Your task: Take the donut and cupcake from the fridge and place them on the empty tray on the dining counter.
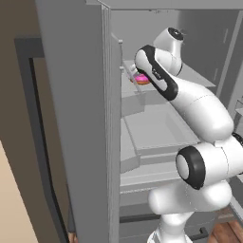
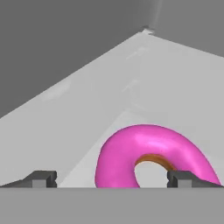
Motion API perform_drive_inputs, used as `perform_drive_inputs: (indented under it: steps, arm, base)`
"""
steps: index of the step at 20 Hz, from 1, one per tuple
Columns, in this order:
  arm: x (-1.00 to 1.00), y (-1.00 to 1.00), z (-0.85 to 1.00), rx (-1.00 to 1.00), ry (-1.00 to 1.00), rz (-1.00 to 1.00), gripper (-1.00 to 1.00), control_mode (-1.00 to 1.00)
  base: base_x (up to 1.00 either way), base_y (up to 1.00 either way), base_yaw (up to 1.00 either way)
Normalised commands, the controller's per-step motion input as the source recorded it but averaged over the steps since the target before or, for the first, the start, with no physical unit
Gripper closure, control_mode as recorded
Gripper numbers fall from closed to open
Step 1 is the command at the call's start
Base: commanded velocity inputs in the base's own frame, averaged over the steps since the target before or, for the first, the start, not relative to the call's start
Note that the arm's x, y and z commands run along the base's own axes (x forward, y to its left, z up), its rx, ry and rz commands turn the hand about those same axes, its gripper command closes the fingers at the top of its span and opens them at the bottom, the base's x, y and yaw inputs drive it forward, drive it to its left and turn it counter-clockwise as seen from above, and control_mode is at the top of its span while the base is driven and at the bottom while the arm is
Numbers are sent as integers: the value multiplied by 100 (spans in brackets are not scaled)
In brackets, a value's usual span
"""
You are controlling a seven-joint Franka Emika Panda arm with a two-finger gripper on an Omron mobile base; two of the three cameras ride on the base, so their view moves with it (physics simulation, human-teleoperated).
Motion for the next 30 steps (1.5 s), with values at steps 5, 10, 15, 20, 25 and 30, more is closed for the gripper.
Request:
perform_drive_inputs:
  steps: [5,10,15,20,25,30]
  arm:
    - [40,6,-14,-4,11,0,-100,-100]
    - [13,3,-10,-4,8,0,-100,-100]
    - [2,1,-8,-3,5,0,-100,-100]
    - [-20,1,-13,-5,-1,0,-100,-100]
    - [-17,5,-15,-4,-3,0,-100,-100]
    - [-4,1,-15,-1,0,0,-100,-100]
  base:
    - [0,0,0]
    - [0,0,0]
    - [0,0,0]
    - [0,0,0]
    - [0,0,0]
    - [0,0,0]
